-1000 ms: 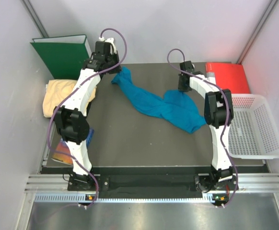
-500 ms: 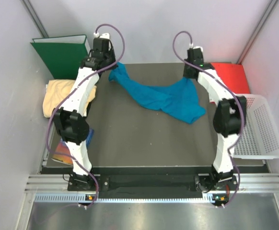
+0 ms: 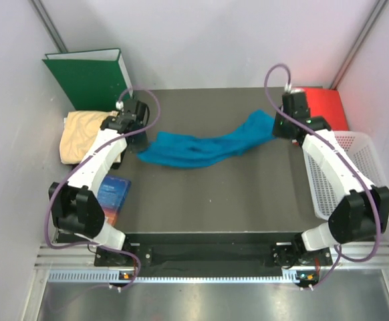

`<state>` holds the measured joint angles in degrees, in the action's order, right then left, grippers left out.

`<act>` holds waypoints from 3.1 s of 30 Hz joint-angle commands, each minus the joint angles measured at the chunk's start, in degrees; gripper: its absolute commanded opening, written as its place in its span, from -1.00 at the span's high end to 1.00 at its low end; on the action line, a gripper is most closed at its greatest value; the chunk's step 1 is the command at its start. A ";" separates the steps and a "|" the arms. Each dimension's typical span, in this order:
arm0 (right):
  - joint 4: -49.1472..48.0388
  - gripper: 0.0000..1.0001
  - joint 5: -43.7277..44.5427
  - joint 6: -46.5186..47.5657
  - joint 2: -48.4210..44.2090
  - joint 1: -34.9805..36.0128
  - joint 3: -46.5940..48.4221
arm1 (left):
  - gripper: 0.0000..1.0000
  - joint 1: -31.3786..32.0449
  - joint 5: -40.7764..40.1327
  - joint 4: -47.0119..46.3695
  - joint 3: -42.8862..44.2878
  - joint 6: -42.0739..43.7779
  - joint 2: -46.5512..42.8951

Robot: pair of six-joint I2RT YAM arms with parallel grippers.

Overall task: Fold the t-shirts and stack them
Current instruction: Flatten the tshirt out

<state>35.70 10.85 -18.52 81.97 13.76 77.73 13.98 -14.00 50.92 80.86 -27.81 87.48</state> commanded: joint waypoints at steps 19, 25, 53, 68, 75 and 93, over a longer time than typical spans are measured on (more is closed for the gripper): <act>4.29 1.00 -7.51 0.24 14.97 -0.22 -1.18 | -0.93 0.09 6.16 -2.66 27.22 3.03 35.63; 4.46 1.00 -7.69 0.59 15.67 -0.57 1.01 | -0.94 -0.09 8.11 -2.57 34.09 2.68 44.87; 4.81 -0.63 -6.54 -1.07 16.79 -1.54 1.98 | 0.65 -1.76 8.71 -9.09 34.44 4.96 31.85; 6.93 -0.58 1.62 -4.06 26.93 -1.81 10.33 | -0.71 -1.85 15.48 -8.02 38.59 7.25 39.08; 7.18 -0.58 4.79 -3.01 27.71 -3.03 15.68 | -0.76 -1.94 19.01 -6.19 39.98 7.51 44.43; 6.84 -0.59 4.27 -2.04 28.68 -8.05 18.16 | -0.79 -3.60 8.03 -6.53 32.00 7.77 40.32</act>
<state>43.09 15.14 -21.02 111.13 5.91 94.63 11.73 -1.87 45.76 114.63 -20.18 133.47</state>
